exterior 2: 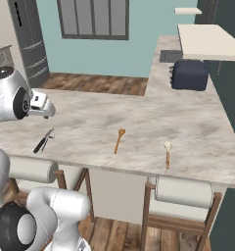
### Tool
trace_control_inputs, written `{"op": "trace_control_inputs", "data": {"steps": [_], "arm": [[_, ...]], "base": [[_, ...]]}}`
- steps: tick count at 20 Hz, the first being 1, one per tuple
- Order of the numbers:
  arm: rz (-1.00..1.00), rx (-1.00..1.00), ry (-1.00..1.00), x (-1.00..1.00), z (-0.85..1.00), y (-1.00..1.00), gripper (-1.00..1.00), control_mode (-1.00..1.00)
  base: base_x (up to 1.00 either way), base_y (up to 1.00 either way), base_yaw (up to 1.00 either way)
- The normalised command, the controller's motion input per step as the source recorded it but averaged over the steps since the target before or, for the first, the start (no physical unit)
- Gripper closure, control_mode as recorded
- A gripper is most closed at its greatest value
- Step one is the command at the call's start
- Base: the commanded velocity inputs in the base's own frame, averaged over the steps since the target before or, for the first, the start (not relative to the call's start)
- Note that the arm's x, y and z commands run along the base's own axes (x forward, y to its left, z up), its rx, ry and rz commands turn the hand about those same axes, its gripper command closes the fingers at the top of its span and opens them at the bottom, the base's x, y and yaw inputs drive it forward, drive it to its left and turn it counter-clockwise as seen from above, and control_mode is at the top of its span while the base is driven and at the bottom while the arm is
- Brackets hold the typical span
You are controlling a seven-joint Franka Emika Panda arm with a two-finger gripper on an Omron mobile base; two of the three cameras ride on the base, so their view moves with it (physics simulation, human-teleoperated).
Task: Pick up the metallic utensils from the counter and place them in the open drawer. Make sure not to pick up any wooden utensils.
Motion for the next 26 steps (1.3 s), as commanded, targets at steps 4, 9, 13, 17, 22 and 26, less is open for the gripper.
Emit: {"op": "trace_control_inputs", "data": {"steps": [4, 9, 13, 17, 22, 26], "arm": [[0.00, -0.03, 0.00, 0.05, -0.38, 0.20, -1.00, -1.00], [0.00, 0.00, 0.00, 0.09, -0.53, 0.27, -1.00, -1.00], [0.00, 0.02, 0.18, 0.02, -0.07, 0.24, -1.00, -1.00], [0.01, 0.08, 0.43, 0.02, 0.01, 0.04, -1.00, -1.00], [0.05, 0.11, 0.46, 0.01, 0.00, 0.00, -1.00, -1.00], [0.05, 0.01, 0.07, 0.00, -0.01, 0.02, -1.00, -1.00]], "base": [[0.00, 0.00, 0.00], [0.00, 0.00, 0.00], [0.00, 0.00, 0.00], [0.00, 0.00, 0.00], [0.00, 0.00, 0.00], [0.00, 0.00, 0.00]]}}
